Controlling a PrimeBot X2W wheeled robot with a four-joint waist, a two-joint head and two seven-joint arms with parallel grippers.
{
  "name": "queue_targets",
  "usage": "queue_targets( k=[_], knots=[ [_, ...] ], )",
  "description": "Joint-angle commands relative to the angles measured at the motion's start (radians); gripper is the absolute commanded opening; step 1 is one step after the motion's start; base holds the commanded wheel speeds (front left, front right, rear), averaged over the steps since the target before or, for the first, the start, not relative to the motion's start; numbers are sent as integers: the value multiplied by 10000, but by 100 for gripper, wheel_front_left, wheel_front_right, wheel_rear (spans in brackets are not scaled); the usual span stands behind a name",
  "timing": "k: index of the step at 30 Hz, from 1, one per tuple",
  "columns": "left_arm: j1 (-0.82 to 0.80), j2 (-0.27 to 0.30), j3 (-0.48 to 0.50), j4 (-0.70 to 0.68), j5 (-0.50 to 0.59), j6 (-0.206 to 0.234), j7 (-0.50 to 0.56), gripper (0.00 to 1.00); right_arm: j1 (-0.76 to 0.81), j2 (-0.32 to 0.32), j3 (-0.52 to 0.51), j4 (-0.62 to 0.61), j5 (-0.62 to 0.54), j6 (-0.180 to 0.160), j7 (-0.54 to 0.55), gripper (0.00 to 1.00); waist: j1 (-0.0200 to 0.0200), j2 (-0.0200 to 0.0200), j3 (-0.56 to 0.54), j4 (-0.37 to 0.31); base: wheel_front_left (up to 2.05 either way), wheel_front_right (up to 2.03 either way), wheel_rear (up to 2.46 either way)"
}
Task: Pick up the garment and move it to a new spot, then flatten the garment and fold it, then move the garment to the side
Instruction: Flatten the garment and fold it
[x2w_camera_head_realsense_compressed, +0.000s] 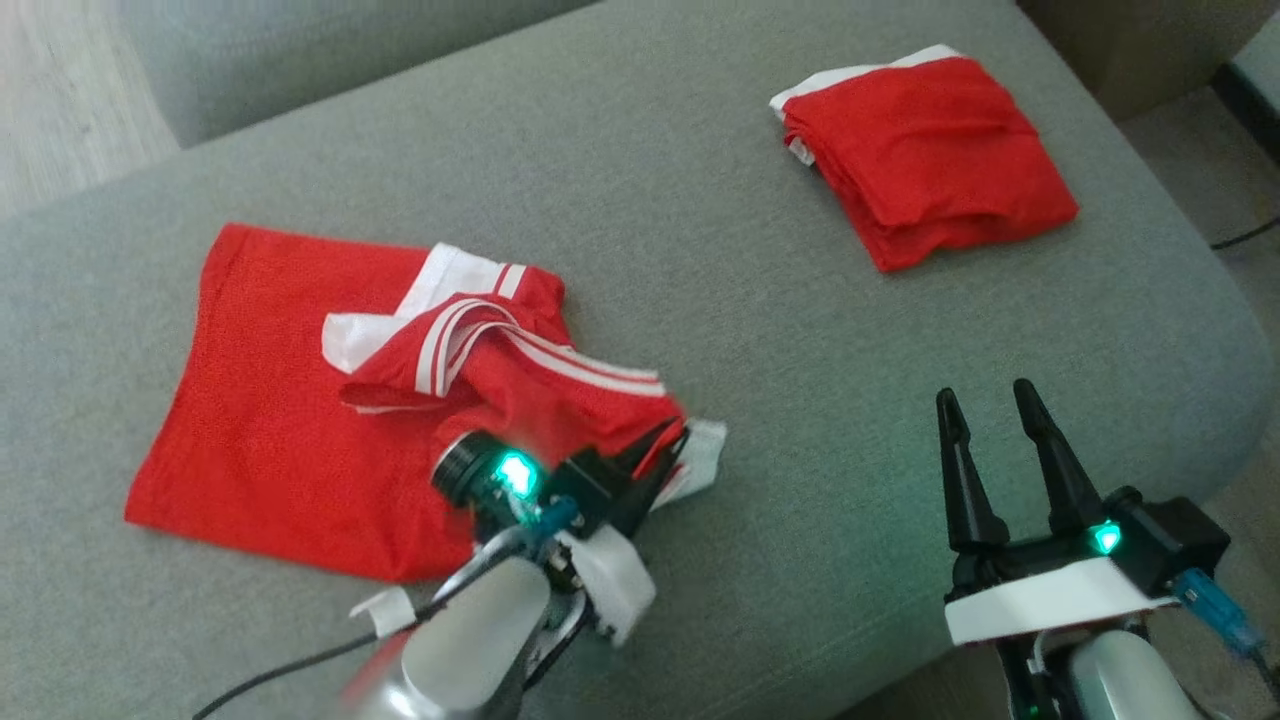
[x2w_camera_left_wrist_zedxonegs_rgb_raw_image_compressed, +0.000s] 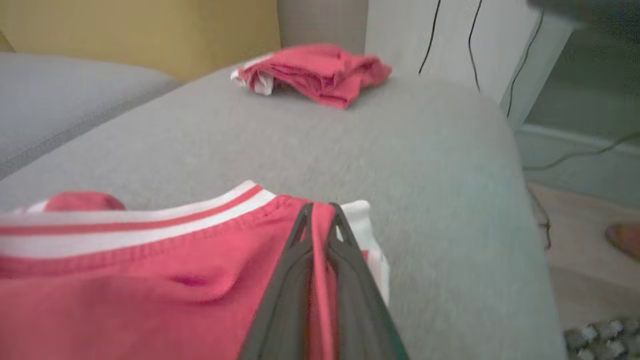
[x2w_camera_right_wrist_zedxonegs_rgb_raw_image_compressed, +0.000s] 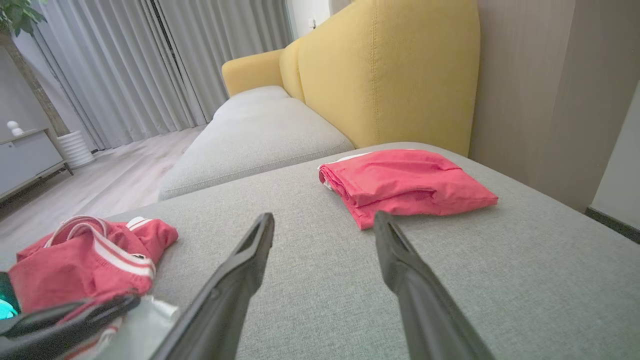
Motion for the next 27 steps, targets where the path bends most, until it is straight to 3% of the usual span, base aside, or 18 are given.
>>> queue_targets(
  k=[1, 9, 17, 21, 27],
  knots=[
    [-662, -19, 172, -741, -507, -73, -259, 0, -74, -36, 264, -271, -13, -9, -109, 100, 1, 0, -353, -81, 0, 0, 0],
    [-3246, -20, 599, -2414, -1907, 11, -781, 0, 169, -44, 295, -216, 37, -9, -109, 100, 1, 0, -1143, -149, 0, 0, 0],
    [-6304, 37, 2525, -2335, -2360, 704, -1189, 0, 256, -148, 289, -153, 58, -9, -109, 100, 1, 0, -1349, 242, 0, 0, 0],
    [-5866, 194, 3594, -2289, -2710, 1003, -1207, 0, 325, -183, 188, -206, 52, -9, -109, 100, 1, 0, -1342, 704, 0, 0, 0],
    [-2736, 541, 4568, -2519, -2860, 1244, -1211, 0, 446, -197, -3, -293, 28, -9, -109, 100, 1, 0, -1162, 1514, 0, 0, 0]
  ],
)
